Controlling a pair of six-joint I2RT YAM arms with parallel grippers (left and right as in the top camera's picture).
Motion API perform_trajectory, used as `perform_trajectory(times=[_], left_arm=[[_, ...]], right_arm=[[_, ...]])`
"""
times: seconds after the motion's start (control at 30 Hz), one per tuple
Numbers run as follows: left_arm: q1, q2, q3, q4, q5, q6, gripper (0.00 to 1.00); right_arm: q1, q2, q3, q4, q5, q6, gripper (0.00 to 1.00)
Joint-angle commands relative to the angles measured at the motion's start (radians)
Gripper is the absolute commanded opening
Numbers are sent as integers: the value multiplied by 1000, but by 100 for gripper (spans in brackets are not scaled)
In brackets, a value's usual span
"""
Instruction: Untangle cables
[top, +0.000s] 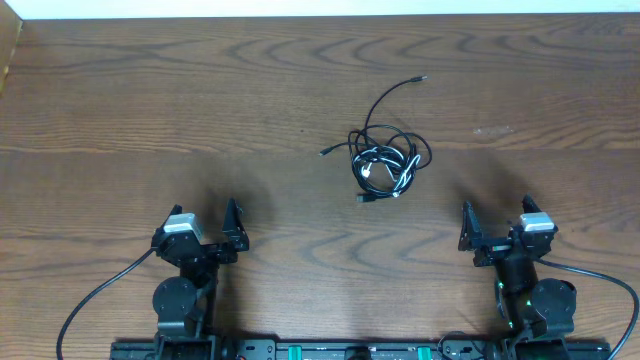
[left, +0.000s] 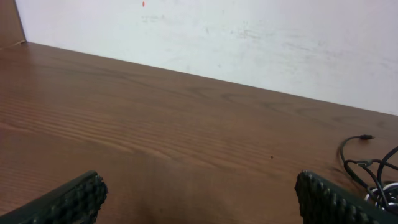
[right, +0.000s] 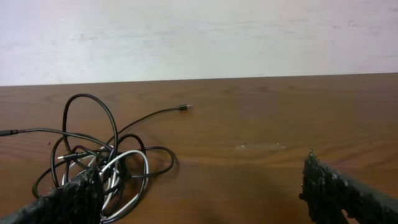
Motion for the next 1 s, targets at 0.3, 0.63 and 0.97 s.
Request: perform_trajectory(times=[0.3,0.63,0.97], left_arm=[[4,0,30,-19,-5,-8,98],[4,0,103,-23,-5,-8,97],[4,0,103,-104,-6,-6,98]], right_arm=[[5,-6,-2,-5,8,-12,99],[5,-6,-2,-5,8,-12,99],[5,-6,-2,-5,8,-12,99]])
